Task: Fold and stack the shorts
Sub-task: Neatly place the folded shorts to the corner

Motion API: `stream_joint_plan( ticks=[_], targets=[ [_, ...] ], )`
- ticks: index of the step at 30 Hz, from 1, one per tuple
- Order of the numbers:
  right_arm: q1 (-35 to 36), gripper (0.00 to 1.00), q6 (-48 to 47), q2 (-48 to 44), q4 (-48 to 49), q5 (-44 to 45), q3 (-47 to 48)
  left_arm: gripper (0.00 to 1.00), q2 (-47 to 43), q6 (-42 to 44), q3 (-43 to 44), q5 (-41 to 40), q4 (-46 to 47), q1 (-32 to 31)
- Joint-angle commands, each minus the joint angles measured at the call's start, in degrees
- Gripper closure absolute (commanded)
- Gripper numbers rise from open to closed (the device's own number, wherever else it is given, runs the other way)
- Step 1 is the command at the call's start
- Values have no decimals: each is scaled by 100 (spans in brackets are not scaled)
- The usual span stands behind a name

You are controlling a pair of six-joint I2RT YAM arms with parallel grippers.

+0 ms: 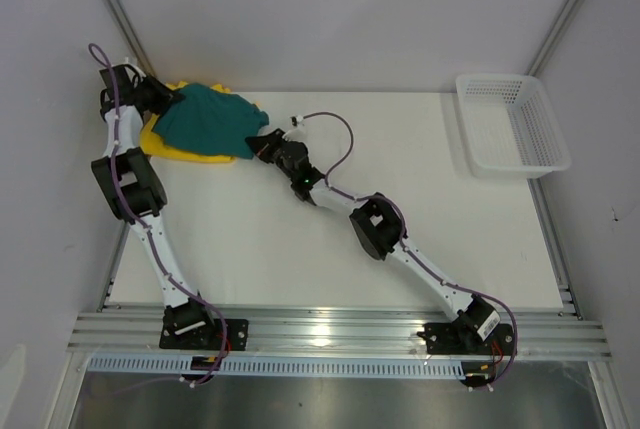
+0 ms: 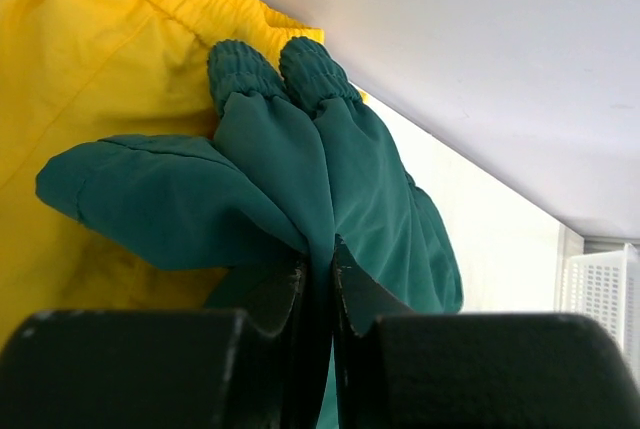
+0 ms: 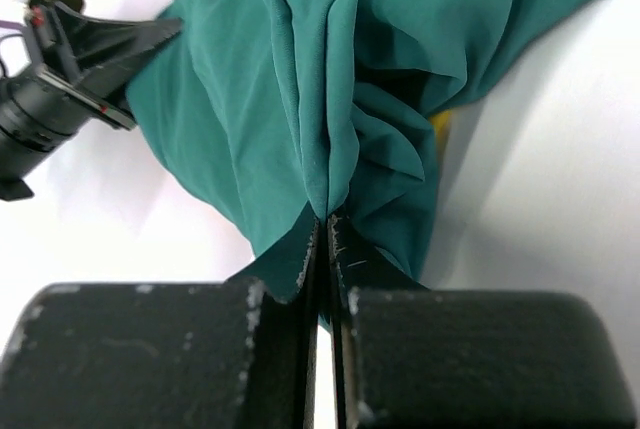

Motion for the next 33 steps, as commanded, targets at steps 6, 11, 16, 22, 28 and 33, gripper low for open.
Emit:
stream_joint_plan(
  ticks=[6,11,16,22,28,33],
  targets=[
    [-699,100,323,-1352,332,-1020,-1028,88,-425,-391,63,459,163,-406],
    [-1165,100,632,-1913,455,-1689,-1679,90,-416,-654,-33,511,278,-643],
    [-1535,100,650,-2301,141,-2287,-2103,92,-547,-918,-200,432,428,-889],
    [-1833,100,817,-2512,-229,-2973,-1980,95,-811,-1805,-815,722,1288,-916],
    [-1931,100,948,-2653,-1266,-3632,-1838,96,-1154,-1604,-1149,432,771,-899],
    [-1869,100,1063,-3171,-1757,-3844,-2689,95,-1321,-1560,-1510,493,385,-855]
  ],
)
